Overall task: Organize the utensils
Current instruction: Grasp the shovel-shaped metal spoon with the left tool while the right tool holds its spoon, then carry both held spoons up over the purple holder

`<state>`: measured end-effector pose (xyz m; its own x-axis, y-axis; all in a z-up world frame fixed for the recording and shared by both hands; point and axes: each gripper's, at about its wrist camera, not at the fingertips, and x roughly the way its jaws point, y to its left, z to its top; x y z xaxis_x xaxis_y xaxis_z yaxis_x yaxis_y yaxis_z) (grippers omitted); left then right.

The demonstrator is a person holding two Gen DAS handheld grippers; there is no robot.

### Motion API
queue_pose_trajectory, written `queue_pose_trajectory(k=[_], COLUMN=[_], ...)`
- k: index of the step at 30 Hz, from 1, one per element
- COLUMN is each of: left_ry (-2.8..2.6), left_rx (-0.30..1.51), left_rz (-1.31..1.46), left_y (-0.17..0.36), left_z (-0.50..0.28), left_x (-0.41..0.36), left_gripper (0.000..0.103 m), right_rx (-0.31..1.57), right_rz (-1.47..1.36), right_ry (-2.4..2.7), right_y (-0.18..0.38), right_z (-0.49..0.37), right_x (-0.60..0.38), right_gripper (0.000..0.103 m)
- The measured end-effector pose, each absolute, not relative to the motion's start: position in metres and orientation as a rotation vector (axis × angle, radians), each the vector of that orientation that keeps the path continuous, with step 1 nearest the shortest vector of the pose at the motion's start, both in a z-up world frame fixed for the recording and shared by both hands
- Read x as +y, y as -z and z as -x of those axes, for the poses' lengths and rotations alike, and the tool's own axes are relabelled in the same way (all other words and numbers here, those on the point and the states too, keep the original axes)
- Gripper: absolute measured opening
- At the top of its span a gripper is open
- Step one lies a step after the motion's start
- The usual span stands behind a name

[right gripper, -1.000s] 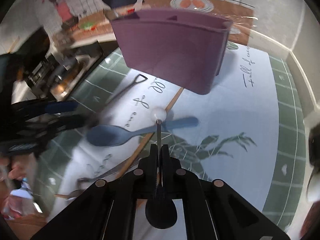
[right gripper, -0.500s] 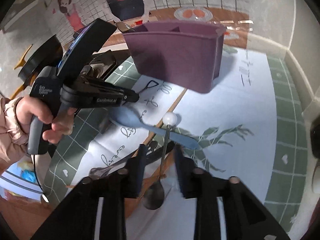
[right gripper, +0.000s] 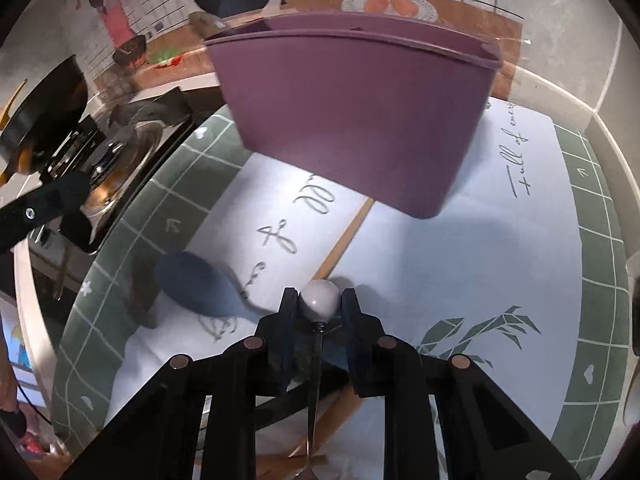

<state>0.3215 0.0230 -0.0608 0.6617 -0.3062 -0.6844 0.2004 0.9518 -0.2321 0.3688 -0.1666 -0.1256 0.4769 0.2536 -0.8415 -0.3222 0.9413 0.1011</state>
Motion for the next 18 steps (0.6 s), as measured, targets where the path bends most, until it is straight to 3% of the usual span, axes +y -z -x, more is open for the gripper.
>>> queue_pose_trajectory(k=[13,18], left_ry=[0.331,0.344], left_rx=[0.811,0.954], left_rz=[0.119,0.082], left_y=[0.052,0.076], left_z=[-0.313,-0.341], left_x=[0.018,0.015], left_gripper=[0.005,0.008], right_rx=[0.894,0.884], right_rz=[-0.019,-0.070], right_ry=[-0.312,-0.305], right_y=[0.071,0.061], right_z=[-0.317,-0.305], right_x=[-0.190,-0.201], right_gripper=[0.020,0.020])
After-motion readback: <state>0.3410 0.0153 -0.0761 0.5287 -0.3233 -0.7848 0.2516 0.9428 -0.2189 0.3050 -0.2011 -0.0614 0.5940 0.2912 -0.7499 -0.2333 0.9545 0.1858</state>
